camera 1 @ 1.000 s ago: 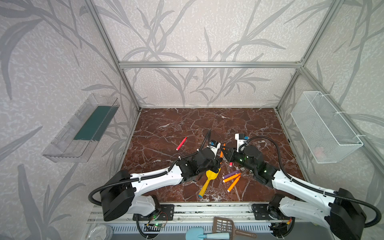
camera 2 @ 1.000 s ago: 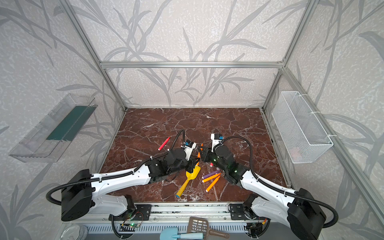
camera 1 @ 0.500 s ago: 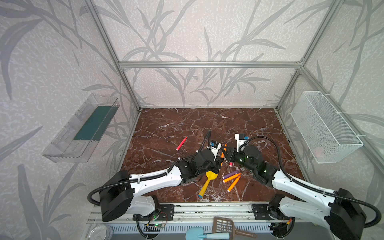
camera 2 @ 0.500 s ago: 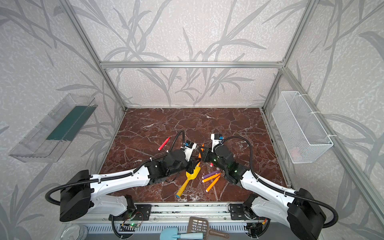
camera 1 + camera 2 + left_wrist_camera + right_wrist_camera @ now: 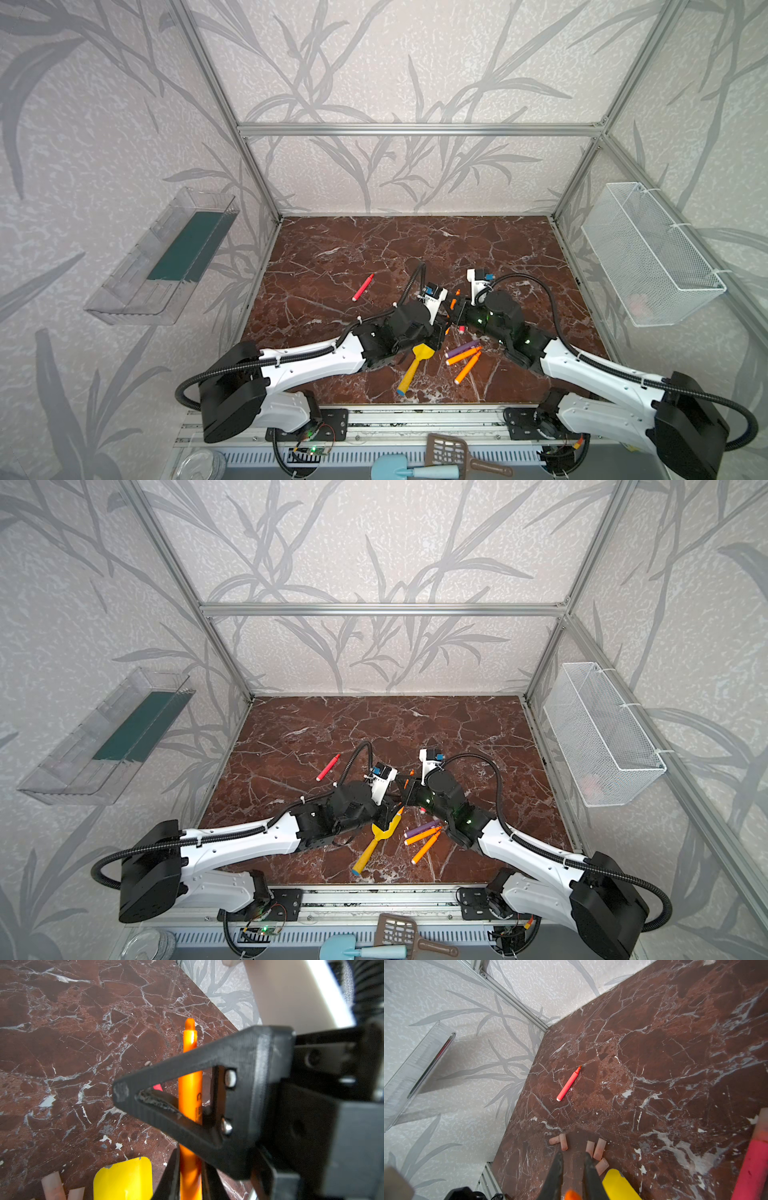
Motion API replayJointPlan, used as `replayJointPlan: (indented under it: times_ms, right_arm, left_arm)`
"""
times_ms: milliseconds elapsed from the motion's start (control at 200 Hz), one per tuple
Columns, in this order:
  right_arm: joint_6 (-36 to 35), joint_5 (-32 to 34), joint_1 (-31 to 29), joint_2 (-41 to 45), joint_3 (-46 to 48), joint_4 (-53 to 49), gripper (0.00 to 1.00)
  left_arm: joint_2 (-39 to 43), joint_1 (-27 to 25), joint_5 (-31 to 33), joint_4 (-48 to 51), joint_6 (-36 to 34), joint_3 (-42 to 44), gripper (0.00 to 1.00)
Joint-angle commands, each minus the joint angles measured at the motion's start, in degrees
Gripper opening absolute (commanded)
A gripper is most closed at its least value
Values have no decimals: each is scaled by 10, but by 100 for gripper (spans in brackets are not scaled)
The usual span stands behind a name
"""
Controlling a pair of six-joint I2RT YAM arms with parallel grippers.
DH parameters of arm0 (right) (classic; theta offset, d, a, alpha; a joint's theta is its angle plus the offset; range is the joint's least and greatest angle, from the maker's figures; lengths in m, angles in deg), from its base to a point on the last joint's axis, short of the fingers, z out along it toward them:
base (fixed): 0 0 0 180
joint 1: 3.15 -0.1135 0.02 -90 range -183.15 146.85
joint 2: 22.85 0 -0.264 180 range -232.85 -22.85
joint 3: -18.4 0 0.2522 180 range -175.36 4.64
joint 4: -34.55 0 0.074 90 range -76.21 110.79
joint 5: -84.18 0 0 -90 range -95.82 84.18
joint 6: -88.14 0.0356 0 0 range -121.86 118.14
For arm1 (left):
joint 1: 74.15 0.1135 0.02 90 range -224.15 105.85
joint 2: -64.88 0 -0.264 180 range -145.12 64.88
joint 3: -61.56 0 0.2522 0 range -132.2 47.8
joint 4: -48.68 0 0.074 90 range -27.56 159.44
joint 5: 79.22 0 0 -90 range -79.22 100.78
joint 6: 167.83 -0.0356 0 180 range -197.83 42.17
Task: Insert the pens into the pen caps
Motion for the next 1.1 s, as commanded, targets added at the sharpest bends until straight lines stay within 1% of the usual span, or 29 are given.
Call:
replayJointPlan:
  times_ms: [0, 100, 295, 585, 865, 910, 1010, 1095]
  right_arm:
    - [24, 8, -3, 27, 29, 40, 0]
    - [33, 11, -3, 42, 44, 47, 0]
    - [36, 1, -7, 45, 44, 48, 0]
    - [44, 0, -24, 21, 41, 74, 0]
    - [56, 13, -35, 32, 59, 96, 0]
    - [59, 11, -35, 33, 62, 101, 0]
    - [62, 9, -37, 35, 64, 104, 0]
    - [57, 16, -40, 37, 63, 98, 0]
  left_arm:
    - [-5, -3, 1, -48, -17, 13, 27]
    - [-21, -4, -3, -61, -19, 15, 32]
    - [-37, -3, -3, -82, -19, 18, 35]
    - [-37, -4, 3, -85, -27, 19, 35]
    - [-46, -4, 10, -100, -28, 20, 36]
    - [-46, -3, 10, -102, -29, 20, 34]
    - [-47, -3, 12, -107, -31, 19, 23]
    - [-46, -3, 15, -108, -30, 19, 7]
